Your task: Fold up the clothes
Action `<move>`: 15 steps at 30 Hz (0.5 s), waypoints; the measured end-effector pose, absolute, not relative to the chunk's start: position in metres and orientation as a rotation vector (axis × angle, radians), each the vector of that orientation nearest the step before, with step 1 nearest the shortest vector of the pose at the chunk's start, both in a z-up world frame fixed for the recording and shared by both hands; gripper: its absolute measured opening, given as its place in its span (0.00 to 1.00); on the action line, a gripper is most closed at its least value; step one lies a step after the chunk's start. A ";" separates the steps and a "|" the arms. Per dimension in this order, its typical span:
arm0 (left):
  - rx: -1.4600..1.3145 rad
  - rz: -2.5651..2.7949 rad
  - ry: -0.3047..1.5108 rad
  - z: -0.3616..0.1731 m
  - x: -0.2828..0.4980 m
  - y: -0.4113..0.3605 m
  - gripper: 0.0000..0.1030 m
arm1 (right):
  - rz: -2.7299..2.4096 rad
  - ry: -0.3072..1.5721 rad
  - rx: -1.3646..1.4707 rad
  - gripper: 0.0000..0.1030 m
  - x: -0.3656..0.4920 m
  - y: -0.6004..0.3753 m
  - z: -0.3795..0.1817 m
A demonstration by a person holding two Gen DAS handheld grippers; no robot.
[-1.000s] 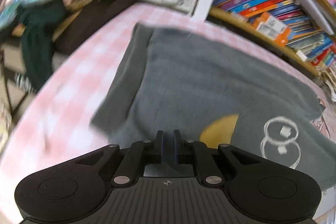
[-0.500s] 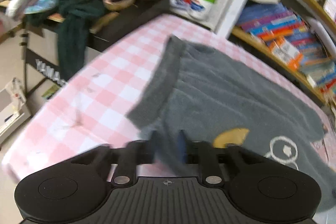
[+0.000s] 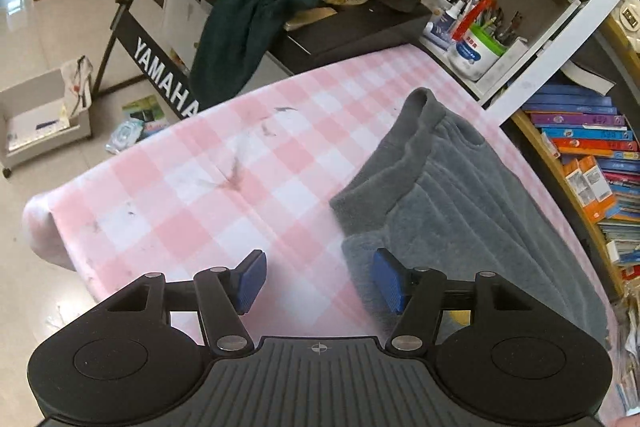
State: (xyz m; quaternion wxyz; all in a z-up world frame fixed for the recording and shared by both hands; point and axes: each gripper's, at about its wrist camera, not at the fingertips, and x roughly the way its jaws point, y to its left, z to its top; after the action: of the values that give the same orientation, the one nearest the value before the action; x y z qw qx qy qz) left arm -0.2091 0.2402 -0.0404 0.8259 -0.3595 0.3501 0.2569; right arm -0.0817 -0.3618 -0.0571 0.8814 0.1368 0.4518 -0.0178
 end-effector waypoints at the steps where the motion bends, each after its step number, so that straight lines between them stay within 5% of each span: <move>1: -0.769 0.544 0.744 -0.041 -0.209 0.240 0.58 | -0.040 0.944 0.287 0.23 -0.081 -0.361 -0.059; 7: -0.803 0.550 0.739 -0.046 -0.205 0.241 0.58 | 0.044 0.822 0.220 0.08 -0.100 -0.348 -0.032; 13: -0.813 0.571 0.711 -0.048 -0.195 0.240 0.53 | -0.005 0.860 0.138 0.07 -0.111 -0.353 -0.035; 15: -0.821 0.553 0.716 -0.050 -0.189 0.239 0.29 | -0.030 0.910 0.181 0.07 -0.109 -0.356 -0.049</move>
State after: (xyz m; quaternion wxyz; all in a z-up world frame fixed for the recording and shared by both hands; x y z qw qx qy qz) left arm -0.1892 0.2394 -0.0495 0.8191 -0.3854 0.3361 0.2598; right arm -0.1087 -0.3564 -0.0494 0.8941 0.0872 0.4390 -0.0147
